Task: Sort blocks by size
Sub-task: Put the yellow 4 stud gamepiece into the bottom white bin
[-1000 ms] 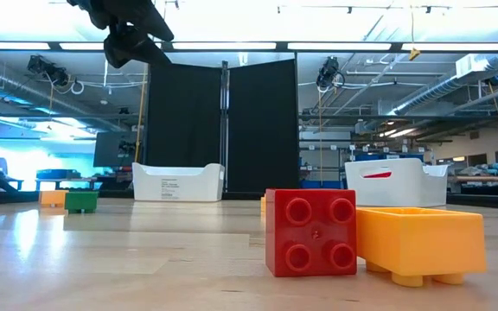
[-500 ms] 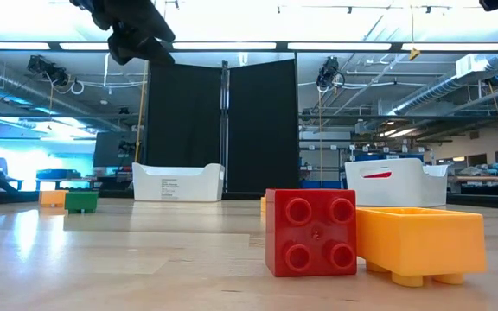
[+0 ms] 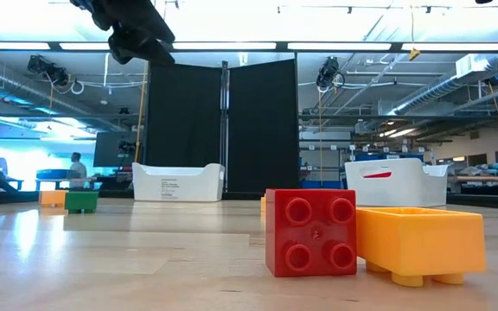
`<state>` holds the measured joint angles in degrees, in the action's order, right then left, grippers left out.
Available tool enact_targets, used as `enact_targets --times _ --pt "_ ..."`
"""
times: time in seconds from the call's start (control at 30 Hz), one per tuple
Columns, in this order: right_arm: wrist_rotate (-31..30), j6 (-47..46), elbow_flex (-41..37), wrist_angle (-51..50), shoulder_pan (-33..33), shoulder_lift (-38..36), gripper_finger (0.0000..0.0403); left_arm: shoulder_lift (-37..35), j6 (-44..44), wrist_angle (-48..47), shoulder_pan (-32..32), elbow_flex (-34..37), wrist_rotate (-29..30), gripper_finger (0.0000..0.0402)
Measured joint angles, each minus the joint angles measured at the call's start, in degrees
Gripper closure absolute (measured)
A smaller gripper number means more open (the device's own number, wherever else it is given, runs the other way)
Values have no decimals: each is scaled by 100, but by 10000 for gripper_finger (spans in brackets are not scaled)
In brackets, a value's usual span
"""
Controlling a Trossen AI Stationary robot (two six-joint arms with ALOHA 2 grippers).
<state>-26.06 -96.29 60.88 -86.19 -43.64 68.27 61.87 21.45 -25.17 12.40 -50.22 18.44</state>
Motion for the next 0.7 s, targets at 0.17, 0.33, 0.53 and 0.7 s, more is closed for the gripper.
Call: enact_targets --times 0.17,0.33,0.53,0.7 --pt "1 -226 0 0 0 2 112 0 771 -28 -2 0 293 143" --pt "4 -268 0 -2 0 2 120 0 925 -231 -2 0 418 146" --pt "-34 -20 0 -4 0 2 123 0 1655 -1601 -22 0 536 154" --pt "-136 44 0 -4 0 2 122 0 2513 -2819 -230 0 524 165"
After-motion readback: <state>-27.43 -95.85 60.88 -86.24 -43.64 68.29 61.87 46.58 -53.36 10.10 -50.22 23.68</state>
